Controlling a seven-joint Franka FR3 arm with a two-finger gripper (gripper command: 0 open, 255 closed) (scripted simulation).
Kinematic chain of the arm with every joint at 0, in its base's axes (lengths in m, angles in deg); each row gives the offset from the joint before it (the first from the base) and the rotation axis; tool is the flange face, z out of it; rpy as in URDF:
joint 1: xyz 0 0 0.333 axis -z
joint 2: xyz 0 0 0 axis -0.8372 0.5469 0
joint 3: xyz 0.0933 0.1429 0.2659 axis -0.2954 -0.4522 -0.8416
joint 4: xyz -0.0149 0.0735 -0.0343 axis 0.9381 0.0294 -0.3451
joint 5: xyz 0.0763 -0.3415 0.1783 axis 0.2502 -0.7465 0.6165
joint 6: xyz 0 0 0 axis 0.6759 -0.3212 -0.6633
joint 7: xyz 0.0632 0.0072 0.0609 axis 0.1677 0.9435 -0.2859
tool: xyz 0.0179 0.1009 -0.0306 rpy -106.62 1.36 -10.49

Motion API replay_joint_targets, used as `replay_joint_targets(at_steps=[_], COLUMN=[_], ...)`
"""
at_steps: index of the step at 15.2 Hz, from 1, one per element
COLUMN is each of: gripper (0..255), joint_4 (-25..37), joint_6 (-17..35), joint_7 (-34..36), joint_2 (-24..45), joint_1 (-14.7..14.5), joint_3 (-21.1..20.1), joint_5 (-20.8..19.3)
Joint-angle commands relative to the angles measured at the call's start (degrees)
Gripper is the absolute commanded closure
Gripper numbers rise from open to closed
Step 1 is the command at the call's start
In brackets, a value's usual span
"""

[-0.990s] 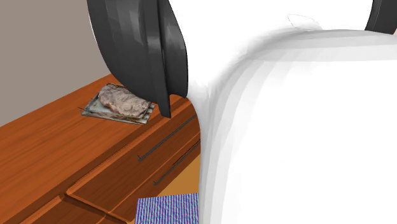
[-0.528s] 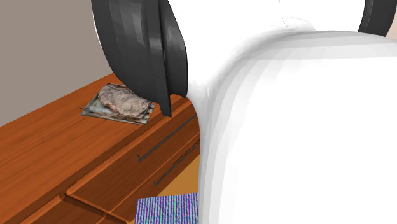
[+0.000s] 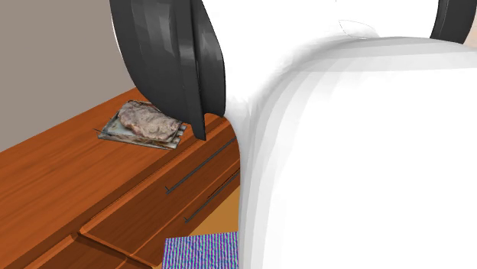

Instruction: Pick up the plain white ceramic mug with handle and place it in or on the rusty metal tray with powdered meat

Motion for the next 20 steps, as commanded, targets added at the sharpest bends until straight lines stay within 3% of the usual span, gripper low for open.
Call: replay_joint_targets(at_steps=[1,20], gripper=[255,255], joint_4=[0.0,7.5], joint_6=[0.0,-11.2], joint_7=[0.0,-0.7], joint_2=[0.0,-3.7], joint_1=[0.0,0.0], joint_3=[0.0,-0.3], joint_5=[0.0,0.6])
